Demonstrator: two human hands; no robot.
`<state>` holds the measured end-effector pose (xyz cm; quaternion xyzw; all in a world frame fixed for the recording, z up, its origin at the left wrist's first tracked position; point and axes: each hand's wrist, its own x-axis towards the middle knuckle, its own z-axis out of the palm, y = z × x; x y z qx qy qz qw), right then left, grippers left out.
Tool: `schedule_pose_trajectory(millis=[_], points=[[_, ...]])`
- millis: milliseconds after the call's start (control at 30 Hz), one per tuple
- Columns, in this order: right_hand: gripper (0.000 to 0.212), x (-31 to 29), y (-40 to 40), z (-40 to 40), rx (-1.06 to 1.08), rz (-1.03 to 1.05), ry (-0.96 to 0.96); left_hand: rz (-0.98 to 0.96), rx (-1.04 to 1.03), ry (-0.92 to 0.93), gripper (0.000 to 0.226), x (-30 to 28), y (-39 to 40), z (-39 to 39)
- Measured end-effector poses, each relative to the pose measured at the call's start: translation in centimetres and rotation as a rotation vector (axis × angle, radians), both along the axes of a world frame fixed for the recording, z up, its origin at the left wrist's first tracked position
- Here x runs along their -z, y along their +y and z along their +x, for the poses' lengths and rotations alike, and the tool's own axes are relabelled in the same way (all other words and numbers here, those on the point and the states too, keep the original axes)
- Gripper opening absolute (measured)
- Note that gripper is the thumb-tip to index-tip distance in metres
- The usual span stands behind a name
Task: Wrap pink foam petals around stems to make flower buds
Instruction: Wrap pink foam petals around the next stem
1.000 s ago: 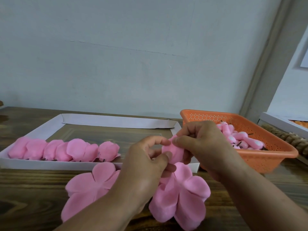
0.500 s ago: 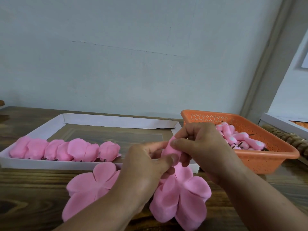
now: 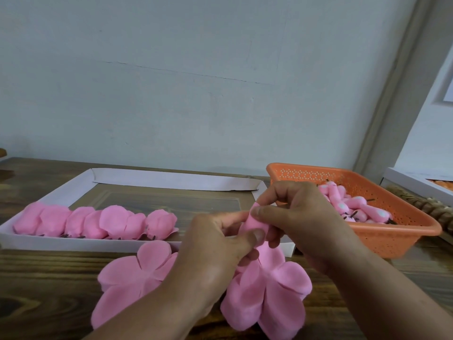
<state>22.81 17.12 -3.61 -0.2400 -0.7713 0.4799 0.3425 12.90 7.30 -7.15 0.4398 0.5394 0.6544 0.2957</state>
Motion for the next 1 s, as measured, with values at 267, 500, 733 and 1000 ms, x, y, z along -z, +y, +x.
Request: schedule_pose_trajectory(millis=[267, 500, 733, 1000], points=[[0.012, -0.04, 0.20, 0.09, -0.023, -0.014, 0.050, -0.006, 0.016, 0.028, 0.034, 0.00, -0.06, 0.03], [0.010, -0.05, 0.21, 0.06, -0.036, -0.032, 0.062, -0.012, 0.009, 0.026, 0.035, 0.02, -0.02, -0.06], [0.011, -0.12, 0.20, 0.10, -0.045, -0.052, 0.072, -0.001, 0.040, 0.020, 0.022, -0.25, -0.22, 0.04], [0.013, -0.07, 0.26, 0.08, -0.054, -0.061, 0.083, -0.010, 0.043, 0.016, 0.023, -0.47, -0.32, 0.06]])
